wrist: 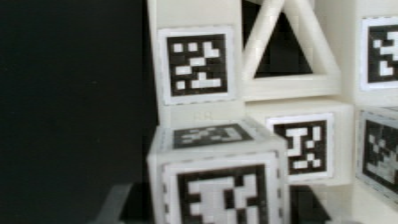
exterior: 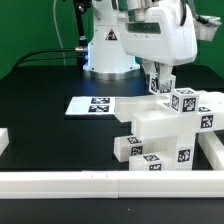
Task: Assemble chair
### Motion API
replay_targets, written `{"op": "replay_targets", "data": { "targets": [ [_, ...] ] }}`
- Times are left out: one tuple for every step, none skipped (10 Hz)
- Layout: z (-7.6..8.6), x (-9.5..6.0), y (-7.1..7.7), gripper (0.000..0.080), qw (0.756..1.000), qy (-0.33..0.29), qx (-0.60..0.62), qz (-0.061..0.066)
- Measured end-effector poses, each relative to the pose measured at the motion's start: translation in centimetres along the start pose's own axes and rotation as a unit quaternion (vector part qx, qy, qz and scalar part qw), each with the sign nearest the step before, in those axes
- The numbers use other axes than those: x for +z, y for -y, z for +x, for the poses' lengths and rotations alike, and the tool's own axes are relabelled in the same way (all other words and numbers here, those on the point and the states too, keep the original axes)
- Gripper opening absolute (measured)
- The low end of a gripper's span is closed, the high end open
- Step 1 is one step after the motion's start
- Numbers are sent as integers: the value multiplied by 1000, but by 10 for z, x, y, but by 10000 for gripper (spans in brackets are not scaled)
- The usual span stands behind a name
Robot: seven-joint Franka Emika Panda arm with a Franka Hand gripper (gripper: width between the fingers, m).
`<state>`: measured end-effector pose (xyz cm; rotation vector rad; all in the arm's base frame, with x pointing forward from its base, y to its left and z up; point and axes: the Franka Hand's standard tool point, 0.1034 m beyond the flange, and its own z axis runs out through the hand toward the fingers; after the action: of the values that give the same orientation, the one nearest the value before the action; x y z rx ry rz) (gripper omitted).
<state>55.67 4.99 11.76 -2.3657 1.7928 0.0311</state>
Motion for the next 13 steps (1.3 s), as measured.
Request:
{"op": "replay_targets", "data": {
  "targets": [
    [1, 0, 0, 285, 1000, 0, -2, 0],
    [1, 0, 0, 285, 1000, -1, -4, 1],
    [1, 0, 0, 285, 1000, -1, -4, 1],
    [1, 0, 0, 352, 1000, -1, -4, 1],
    [0, 0, 0, 352, 1000, -1, -5, 1],
    [0, 0, 0, 525, 1000, -1, -5, 1],
    [0, 0, 0, 623, 1000, 0, -5, 1],
    [0, 0, 0, 641, 1000, 0, -6, 1],
    [0, 0, 0, 641, 1000, -1, -11, 0],
    [-1, -1, 1, 648, 999, -2, -48, -1],
    [-6, -4, 6, 648, 993, -3, -114, 0],
    [-4, -7, 7, 649, 985, -4, -172, 7],
    [-2, -8, 6, 649, 968, -6, -250, 7]
  ]
}}
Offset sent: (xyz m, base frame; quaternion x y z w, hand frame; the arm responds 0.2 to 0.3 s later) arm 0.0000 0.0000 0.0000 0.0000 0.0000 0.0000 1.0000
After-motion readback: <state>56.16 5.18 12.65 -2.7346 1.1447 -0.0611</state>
